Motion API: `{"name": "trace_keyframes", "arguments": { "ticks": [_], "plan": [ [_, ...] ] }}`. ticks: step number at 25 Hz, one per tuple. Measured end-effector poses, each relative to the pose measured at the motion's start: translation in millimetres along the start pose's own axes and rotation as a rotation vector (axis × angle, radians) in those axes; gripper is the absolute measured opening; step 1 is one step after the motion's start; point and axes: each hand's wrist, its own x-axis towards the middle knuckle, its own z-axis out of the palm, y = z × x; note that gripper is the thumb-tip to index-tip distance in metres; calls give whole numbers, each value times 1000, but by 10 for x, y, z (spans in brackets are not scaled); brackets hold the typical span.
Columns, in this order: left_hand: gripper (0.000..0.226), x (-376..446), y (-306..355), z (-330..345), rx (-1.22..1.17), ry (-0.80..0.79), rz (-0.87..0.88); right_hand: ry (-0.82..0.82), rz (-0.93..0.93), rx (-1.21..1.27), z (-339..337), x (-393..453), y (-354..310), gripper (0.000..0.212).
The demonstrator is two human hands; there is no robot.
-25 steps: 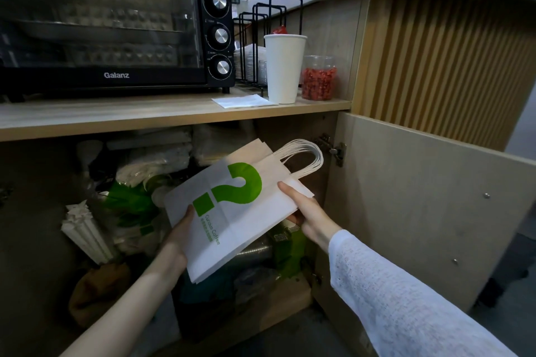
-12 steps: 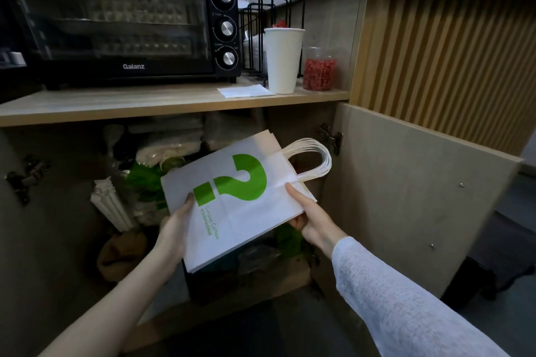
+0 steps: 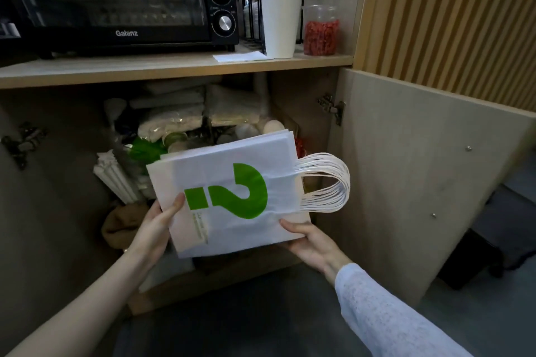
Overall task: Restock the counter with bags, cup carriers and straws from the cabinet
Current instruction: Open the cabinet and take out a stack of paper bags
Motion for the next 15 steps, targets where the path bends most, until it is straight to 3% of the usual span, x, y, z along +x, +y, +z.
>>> {"name": "trace_keyframes", "arguments": {
  "ticks": [5,11,13,15],
  "plan": [
    [56,13,362,-3,7,-28,34,33,-32,32,327,-129,-129,92],
    [31,-48,995,276,-34,-52,-30,105,-28,-26,873,-486,-651,102],
    [41,-119,1330,417,-33,-72,-34,120,-36,-36,1134,-638,-926,98],
    [53,-168,1714,556,-45,-93,-41,117,-39,-54,1444,-783,-1239,80]
  ]
}}
